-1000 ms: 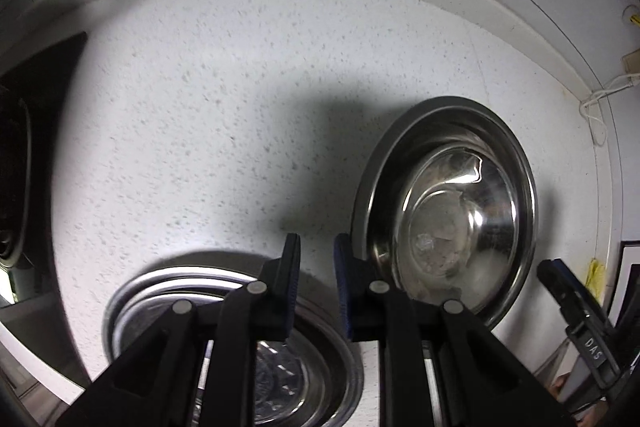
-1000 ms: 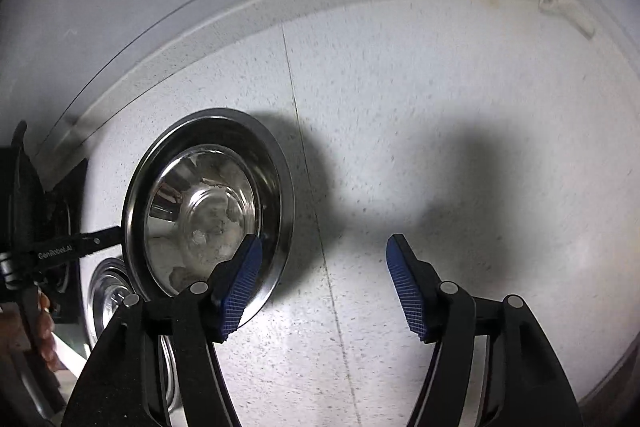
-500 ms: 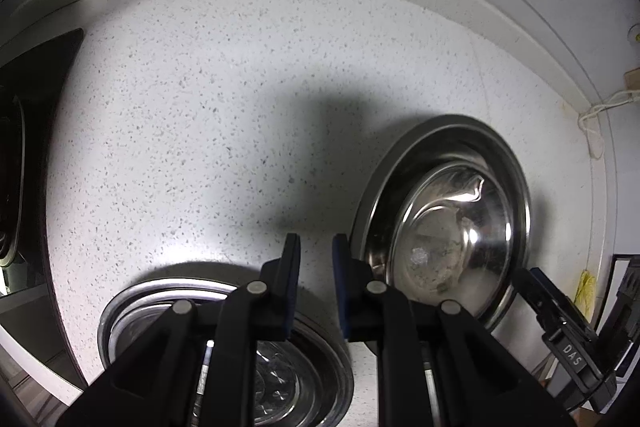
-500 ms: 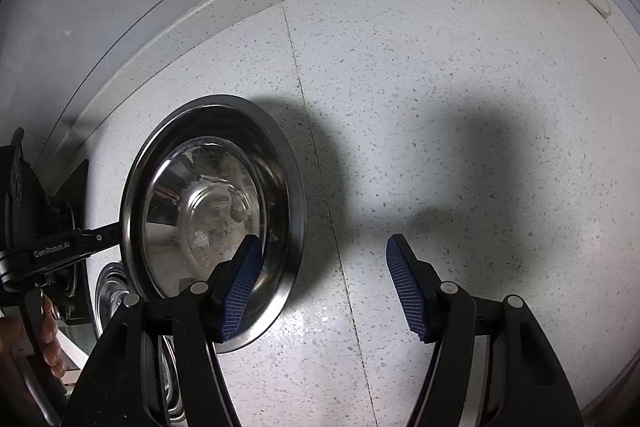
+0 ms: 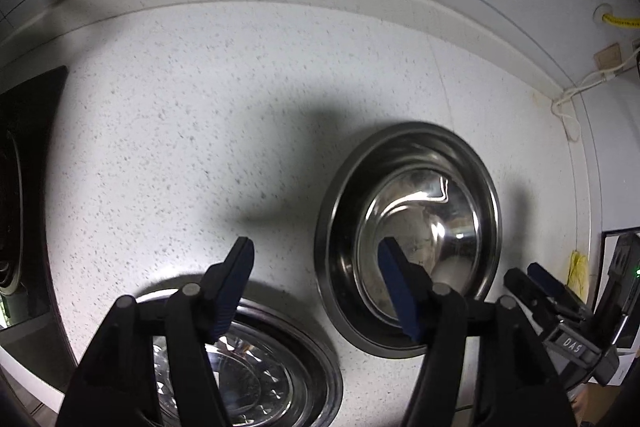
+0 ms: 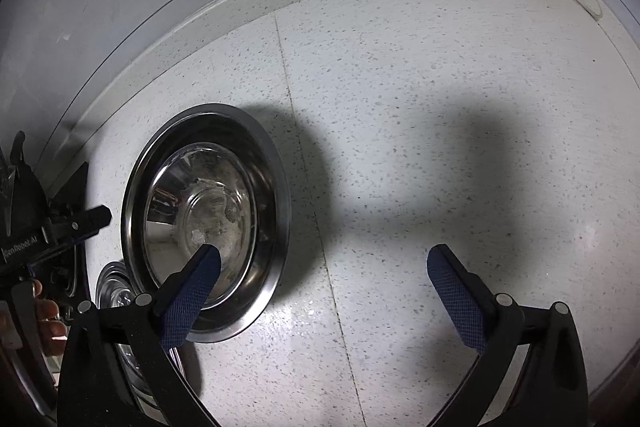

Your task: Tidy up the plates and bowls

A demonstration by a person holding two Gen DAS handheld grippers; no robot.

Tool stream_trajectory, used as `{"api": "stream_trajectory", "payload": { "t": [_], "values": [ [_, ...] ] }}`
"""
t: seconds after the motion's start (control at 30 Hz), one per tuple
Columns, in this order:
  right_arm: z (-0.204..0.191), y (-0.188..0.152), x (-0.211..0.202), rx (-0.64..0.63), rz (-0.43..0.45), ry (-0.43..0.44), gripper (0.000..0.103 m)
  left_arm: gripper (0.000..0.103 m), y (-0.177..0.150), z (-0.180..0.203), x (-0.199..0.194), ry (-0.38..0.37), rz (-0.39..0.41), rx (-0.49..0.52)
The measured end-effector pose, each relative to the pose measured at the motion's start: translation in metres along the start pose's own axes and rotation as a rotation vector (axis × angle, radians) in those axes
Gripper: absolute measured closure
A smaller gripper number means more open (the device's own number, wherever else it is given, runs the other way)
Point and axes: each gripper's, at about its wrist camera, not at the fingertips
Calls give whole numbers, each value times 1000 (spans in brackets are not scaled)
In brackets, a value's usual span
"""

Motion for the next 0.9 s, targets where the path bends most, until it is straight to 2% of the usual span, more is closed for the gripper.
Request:
{"api": "stream_trajectory", "payload": {
  "t": [0.4,0.9],
  "values": [
    [1,-1,1,5,-10,-1,1,40,-10,14,18,30,-41,15],
    [3,-4,2,4,-11,-10,1,40,-9,5,16,79,-23,33]
  ]
}}
Point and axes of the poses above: each gripper's, at about its wrist camera, not at the fingertips, and x roughly the way its jaws point, z to its right, y to its top, and after that the axes turned 14 degrees about z, right-handed
